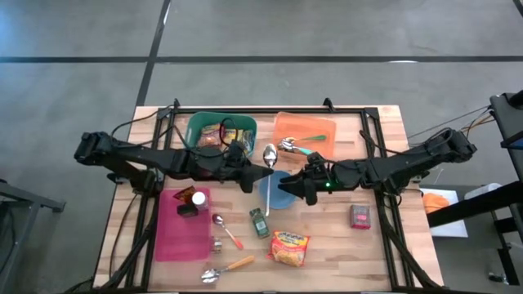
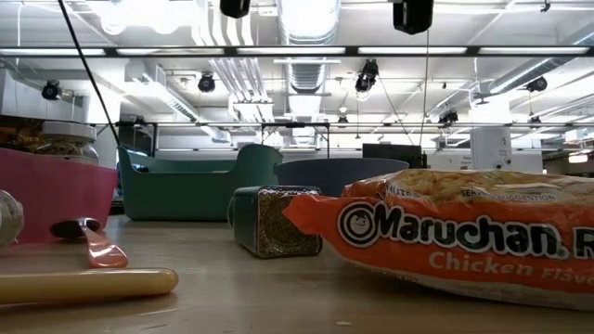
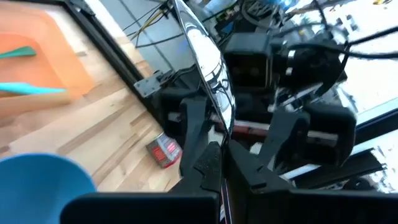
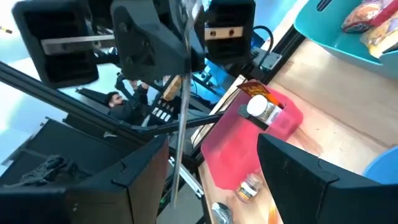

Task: Pick & Place Food Item
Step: Put the silver spoon into the orange bin

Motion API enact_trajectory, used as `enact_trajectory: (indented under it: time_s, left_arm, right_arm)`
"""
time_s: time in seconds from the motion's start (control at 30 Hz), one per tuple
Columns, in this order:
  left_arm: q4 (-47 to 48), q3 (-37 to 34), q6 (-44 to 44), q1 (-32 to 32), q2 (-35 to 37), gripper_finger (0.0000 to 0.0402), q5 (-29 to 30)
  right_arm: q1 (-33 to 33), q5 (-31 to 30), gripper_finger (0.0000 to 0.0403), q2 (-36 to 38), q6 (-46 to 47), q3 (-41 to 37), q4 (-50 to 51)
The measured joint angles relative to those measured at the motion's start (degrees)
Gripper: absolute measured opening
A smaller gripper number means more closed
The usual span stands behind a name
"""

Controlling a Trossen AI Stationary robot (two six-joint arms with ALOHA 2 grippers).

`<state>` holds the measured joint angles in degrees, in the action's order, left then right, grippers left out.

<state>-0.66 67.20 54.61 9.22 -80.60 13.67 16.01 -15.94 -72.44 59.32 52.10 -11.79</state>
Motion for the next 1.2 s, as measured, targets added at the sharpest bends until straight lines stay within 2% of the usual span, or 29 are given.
enact_trajectory:
  time_s: [0.2,0.43,0.67,0.8,1.07,1.2]
  left_arm:
    - [-4.77,0.29,-0.63,-1.09,-1.26,0.0,-1.15]
    - [-4.99,3.24,-0.67,-2.0,-5.49,0.0,-4.95]
    - [-4.89,5.01,-0.86,-2.66,-6.68,0.0,-7.3]
    - [-4.84,4.99,-0.86,-2.9,-6.58,0.0,-7.35]
    - [-3.95,4.79,-1.31,-2.98,-6.58,0.0,-7.55]
    - [-3.8,4.79,-1.27,-3.07,-6.58,0.0,-7.76]
  right_arm:
    - [-0.11,0.13,0.0242,0.0,0.01,0.0,-0.88]
    - [-0.09,0.96,0.0242,0.0,0.01,0.0,-0.74]
    - [-0.04,0.98,0.0235,0.0,-0.26,0.0,-0.5]
    - [-0.04,1.01,0.0187,0.0,-0.7,0.0,-0.42]
    - [-0.31,2.91,0.0024,0.0,-3.01,0.04,-0.87]
    - [-0.44,4.05,0.0013,0.02,-2.8,0.02,-0.72]
